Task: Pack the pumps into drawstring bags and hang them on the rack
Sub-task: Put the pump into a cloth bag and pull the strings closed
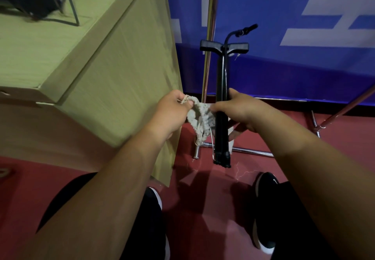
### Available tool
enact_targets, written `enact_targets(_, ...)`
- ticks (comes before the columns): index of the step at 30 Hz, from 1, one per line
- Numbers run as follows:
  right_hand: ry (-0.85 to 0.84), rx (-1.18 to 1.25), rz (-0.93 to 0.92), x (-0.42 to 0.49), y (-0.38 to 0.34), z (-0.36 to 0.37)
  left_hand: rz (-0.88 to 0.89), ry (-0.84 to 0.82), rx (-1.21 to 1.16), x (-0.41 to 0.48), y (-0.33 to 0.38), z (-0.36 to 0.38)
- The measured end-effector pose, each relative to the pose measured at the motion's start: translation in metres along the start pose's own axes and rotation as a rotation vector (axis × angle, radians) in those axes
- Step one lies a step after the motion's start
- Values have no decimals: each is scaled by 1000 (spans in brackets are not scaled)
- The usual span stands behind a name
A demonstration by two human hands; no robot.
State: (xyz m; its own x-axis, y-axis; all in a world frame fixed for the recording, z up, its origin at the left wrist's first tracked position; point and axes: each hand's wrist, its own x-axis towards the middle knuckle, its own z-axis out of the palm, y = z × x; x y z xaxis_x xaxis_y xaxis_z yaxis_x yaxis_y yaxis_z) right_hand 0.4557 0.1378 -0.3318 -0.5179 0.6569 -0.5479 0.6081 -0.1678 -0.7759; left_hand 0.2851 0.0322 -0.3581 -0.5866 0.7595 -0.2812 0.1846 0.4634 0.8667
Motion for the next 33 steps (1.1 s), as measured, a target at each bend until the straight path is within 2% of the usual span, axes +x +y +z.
enact_targets(4, 81, -130, -22, -5, -3, -3, -73, 20, -120, 5, 0, -2)
enact_targets(12, 70, 232, -307, -22, -27, -9, -69, 26, 85, -3, 4, -1)
enact_targets(17, 71, 372, -390, -25, -27, 2, -130, 8, 122, 2, 1, 1)
enact_targets(24, 151, 366, -410, -26, -24, 6, -264, -54, -17, 2, 0, 2)
enact_targets(28, 291, 286, -453, -23, -22, 6, -284, -94, -94, 0, 1, 5)
enact_targets(33, 394, 135, -537, -27, -23, 2, -293, -90, -28, -2, 3, 6)
